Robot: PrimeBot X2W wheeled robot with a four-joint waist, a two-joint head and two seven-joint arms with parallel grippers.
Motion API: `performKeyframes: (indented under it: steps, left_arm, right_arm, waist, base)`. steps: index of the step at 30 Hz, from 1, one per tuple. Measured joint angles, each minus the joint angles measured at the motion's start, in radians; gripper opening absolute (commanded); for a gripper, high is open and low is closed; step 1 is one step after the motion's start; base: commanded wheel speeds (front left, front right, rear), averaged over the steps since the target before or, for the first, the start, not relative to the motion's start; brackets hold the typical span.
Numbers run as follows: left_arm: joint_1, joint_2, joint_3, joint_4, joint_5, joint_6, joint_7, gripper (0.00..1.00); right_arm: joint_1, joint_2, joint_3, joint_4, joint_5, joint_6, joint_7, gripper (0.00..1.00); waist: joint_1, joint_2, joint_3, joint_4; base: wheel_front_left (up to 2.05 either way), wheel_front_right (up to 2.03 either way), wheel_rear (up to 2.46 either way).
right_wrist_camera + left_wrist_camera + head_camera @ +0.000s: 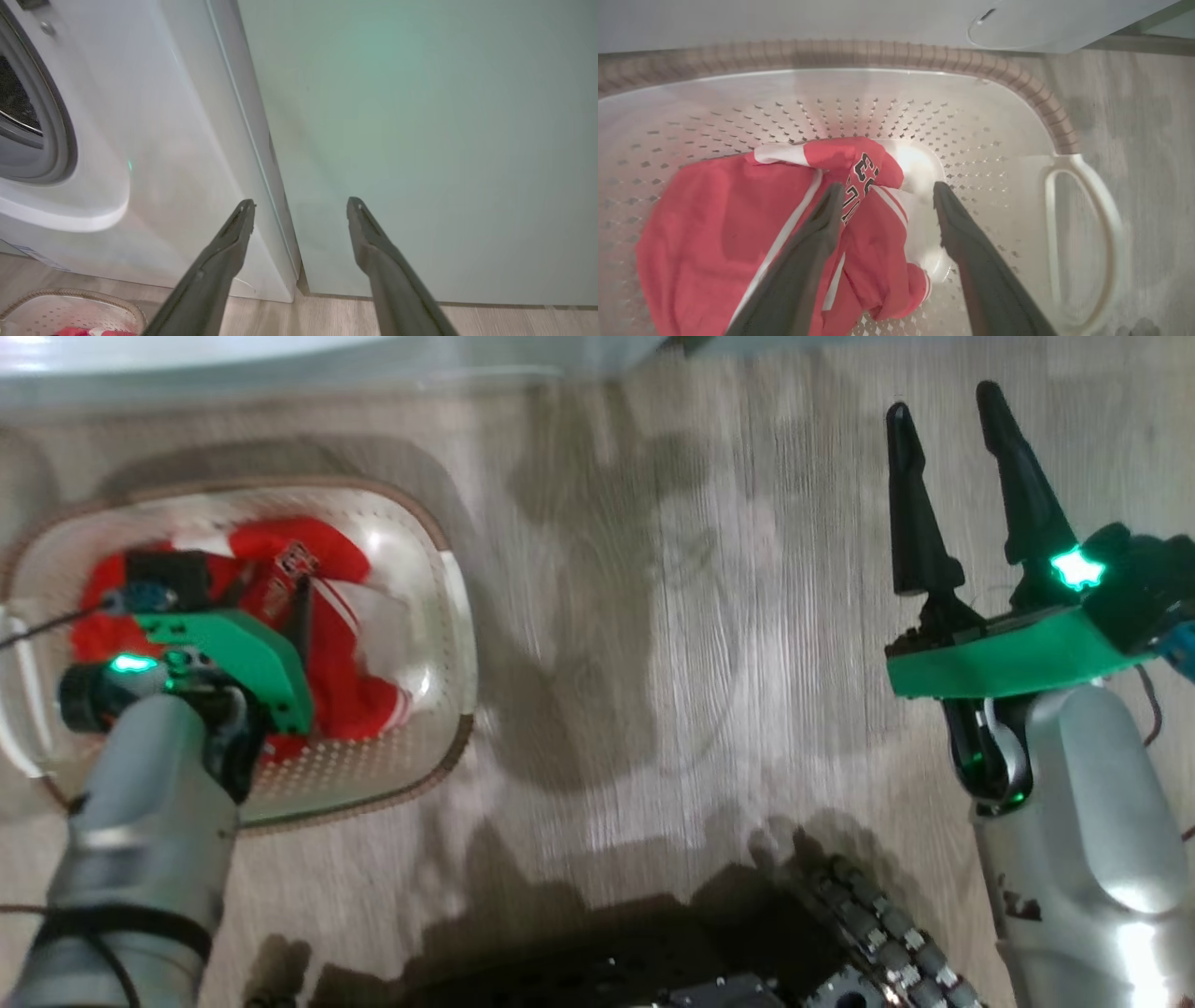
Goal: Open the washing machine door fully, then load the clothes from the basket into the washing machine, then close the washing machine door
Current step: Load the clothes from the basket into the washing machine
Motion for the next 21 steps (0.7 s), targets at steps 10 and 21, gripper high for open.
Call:
performKeyframes:
  steps: [10,21]
  left_arm:
    - [-0.127,0.057,-0.016,0.181,0.009,-0.001,0.008,1.00]
    - [-0.219,0.090,-0.033,0.294,0.018,0.010,0.003,1.00]
  right_arm:
    - [-0.038,0.000,0.002,-0.029,0.009,0.000,-0.003,1.00]
    - [-0.056,0.000,0.007,-0.050,0.009,0.000,-0.003,1.00]
  waist:
    - [-0.0001,0.0000,0.135,-0.040]
    - [-0.0002,0.0000,0.216,-0.060]
  base:
    - [0.00,0.00,0.00]
    - [0.00,0.00,0.00]
